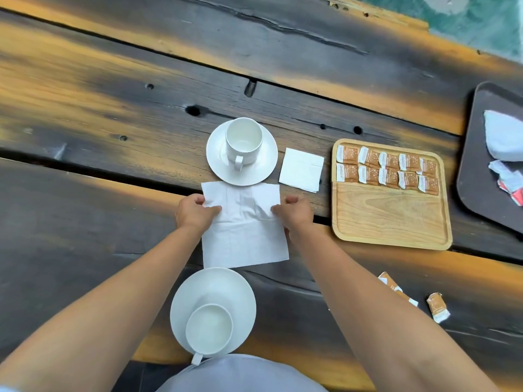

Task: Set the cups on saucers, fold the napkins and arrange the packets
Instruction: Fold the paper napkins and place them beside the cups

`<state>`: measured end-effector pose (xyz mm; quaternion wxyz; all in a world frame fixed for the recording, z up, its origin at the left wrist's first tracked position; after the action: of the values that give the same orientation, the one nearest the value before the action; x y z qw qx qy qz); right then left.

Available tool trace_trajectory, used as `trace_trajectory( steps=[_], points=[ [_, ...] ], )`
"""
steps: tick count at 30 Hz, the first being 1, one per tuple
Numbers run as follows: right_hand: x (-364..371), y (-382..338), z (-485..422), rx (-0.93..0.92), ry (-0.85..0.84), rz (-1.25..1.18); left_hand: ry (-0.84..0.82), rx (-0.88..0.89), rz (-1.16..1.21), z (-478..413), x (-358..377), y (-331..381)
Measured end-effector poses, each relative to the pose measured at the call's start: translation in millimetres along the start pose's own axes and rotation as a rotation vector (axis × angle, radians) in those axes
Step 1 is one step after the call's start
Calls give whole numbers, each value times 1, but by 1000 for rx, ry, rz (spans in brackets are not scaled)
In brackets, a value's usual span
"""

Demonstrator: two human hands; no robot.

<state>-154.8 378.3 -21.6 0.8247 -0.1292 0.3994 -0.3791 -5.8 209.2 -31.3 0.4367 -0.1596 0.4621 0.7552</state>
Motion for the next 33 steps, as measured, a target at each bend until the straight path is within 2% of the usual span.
trace_trajectory(
  steps=[3, 6, 14, 22, 33],
  points=[
    [-4, 1, 4, 66, -99, -142, -10, -5, 83, 0, -3, -1],
    [-8, 0, 9, 47, -175, -225, -50, 32, 134, 1, -7, 0],
    [-28, -2, 17, -21, -172, -263, -174, 77, 317, 15, -20, 5],
    [-55, -1, 29, -81, -163, -299, -242, 127, 365, 40, -26, 15],
    [-73, 30, 23, -75, -61, -170, -225, 230, 111, 52, -17, -2]
  ],
)
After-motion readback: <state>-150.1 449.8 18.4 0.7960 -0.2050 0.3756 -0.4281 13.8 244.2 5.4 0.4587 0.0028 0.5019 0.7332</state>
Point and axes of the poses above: each hand's wrist, its own z-axis away from the middle knuckle, its own x-axis out of the palm, y = z × x, the point moved 2 cm from there along -z, towards the middle knuckle, and after that the axes turned 9 degrees about y, right-handed, at the moved point
